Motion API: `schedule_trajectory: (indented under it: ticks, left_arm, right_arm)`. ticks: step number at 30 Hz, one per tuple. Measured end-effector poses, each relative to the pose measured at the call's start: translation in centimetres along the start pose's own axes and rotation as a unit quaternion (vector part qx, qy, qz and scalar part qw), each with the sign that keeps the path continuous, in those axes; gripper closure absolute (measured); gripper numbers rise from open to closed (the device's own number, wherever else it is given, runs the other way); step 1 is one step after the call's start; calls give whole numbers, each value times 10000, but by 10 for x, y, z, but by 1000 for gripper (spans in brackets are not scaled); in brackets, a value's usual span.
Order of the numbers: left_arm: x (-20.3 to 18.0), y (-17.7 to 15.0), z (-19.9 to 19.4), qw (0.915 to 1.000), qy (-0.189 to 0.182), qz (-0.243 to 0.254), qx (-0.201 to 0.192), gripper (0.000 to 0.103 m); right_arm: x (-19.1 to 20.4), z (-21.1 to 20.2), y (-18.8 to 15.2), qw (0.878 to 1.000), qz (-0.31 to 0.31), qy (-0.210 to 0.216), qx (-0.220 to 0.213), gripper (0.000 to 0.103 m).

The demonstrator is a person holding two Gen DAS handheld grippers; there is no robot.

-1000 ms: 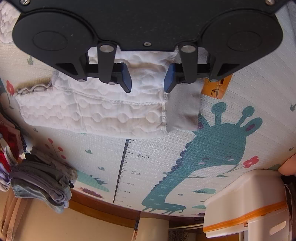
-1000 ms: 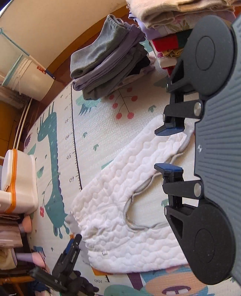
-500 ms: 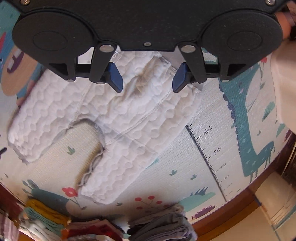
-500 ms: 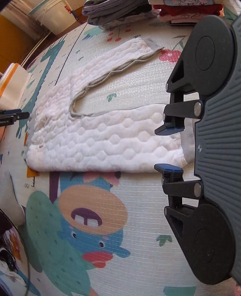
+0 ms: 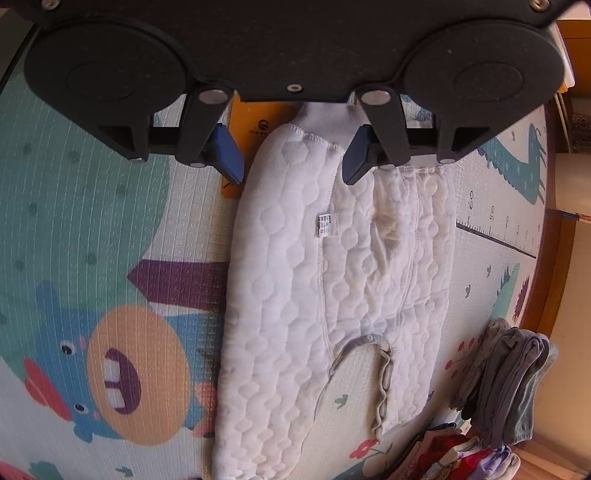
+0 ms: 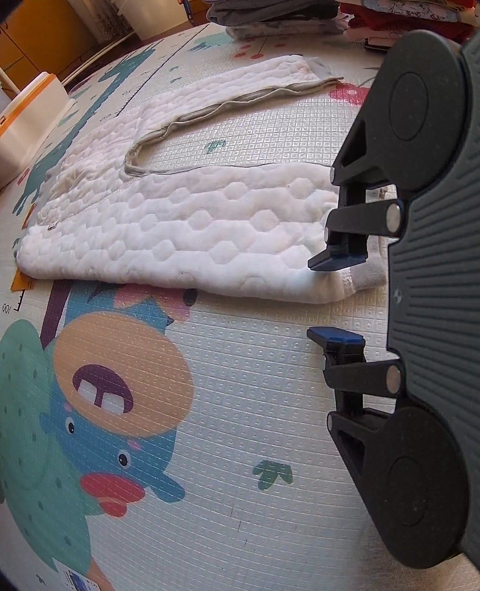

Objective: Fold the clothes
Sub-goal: 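Move both grippers to the grey leg cuffs of the sleeper, then grasp the leg cuffs with both grippers and lift them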

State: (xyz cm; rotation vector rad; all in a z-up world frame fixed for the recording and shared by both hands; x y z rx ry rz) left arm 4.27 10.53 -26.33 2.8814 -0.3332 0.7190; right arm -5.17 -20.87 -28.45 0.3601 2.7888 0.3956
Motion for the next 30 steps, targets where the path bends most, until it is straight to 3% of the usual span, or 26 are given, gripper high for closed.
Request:
schedule_trajectory:
  ticks: [7, 11, 18, 24, 27, 29, 30]
  left_arm:
    - [-9, -21, 24, 9967, 303, 727, 200, 54]
    - [-19, -29, 30, 9905, 428, 1282, 239, 54]
    - [-28, -30, 33, 9823, 671, 1738, 173, 56]
    - [-30, -27, 34, 9815, 587, 1812, 172, 60]
    - [-30, -27, 37, 9837, 491, 1717, 221, 74]
    - [-30, -26, 38, 9857, 408, 1618, 242, 91]
    - [-29, -25, 38, 9873, 354, 1529, 240, 92]
  right_arm:
    - [-9, 4, -3, 9988, 442, 204, -33, 70]
    - [-20, 6, -6, 9942, 981, 434, -46, 69]
    - [-32, 8, -7, 9818, 1798, 609, -74, 70]
    - [-20, 3, -3, 9946, 1006, 162, -172, 71]
    - [-15, 6, -1, 9971, 736, 123, -152, 73]
    - [-20, 7, 0, 9953, 930, 239, -112, 73]
    - [-23, 8, 0, 9941, 1046, 282, -91, 77]
Point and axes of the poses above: each gripper's, at about its wrist camera, not at the fingertips, and z roughly the way its jaws point, x to its left, y to its top, the point moved 8 cm from there along z, roughly the way its jaws point, and after that the axes turned 6 degrees about z, right-handed, at the moved point
